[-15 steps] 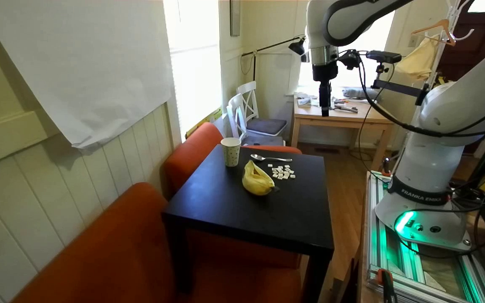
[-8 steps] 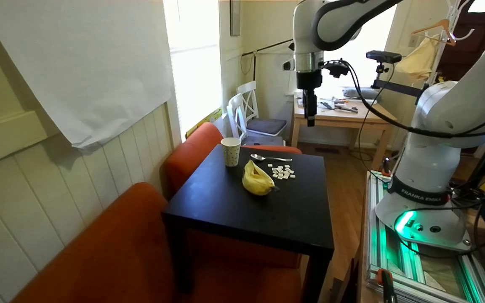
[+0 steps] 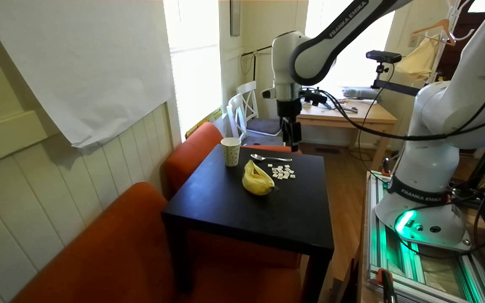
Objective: Push the yellow bag slightly to the left
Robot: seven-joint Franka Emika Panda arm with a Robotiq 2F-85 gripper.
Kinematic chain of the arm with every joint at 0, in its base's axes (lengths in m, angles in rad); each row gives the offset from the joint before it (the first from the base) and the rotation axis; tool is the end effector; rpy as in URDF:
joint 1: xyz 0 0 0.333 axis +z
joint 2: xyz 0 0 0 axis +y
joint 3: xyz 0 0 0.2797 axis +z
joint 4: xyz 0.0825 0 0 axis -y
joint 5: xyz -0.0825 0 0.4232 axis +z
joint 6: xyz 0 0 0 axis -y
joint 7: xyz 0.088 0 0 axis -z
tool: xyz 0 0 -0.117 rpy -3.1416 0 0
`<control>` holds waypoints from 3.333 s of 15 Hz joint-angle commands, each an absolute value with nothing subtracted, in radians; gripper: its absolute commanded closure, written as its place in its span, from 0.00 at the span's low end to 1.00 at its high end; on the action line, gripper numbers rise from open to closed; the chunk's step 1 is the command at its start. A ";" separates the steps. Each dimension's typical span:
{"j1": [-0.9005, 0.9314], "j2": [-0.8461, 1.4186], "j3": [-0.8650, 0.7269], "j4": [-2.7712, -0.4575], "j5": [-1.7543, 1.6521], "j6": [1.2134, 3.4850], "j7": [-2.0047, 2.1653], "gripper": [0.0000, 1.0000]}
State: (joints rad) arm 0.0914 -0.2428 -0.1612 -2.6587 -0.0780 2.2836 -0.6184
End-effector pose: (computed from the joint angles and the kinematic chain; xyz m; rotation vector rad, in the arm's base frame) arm 0.4262 -0.0264 0.2337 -2.9621 -0.9339 0.2054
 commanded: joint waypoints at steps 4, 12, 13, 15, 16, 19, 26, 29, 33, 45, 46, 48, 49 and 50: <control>0.046 -0.104 -0.125 -2.658 -0.072 2.456 -0.778 0.00; 0.024 0.013 -0.103 -2.656 0.010 2.626 -0.894 0.00; 0.021 0.024 -0.096 -2.655 0.044 2.651 -0.921 0.00; 0.010 0.049 -0.081 -2.653 0.085 2.697 -0.966 0.00; 0.002 0.060 -0.075 -2.651 0.092 2.715 -0.982 0.09; -0.029 0.091 -0.059 -2.643 0.121 2.745 -1.048 0.43; -0.129 0.203 0.049 -2.621 0.336 2.838 -1.275 0.90; -0.188 0.246 0.126 -2.605 0.427 2.891 -1.354 1.00; -0.192 0.294 0.133 -2.595 0.419 2.948 -1.405 1.00; -0.113 0.270 -0.044 -2.591 0.102 2.947 -1.141 1.00; -0.108 0.279 -0.063 -2.584 0.049 2.936 -1.102 1.00; -0.106 0.290 -0.072 -2.576 -0.027 2.911 -1.050 1.00; -0.116 0.292 -0.056 -2.575 -0.043 2.894 -1.046 1.00; -0.126 0.294 -0.040 -2.573 -0.054 2.884 -1.042 1.00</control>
State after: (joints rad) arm -0.1251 0.2766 -0.0536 -2.5918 0.0135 2.9233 -1.0955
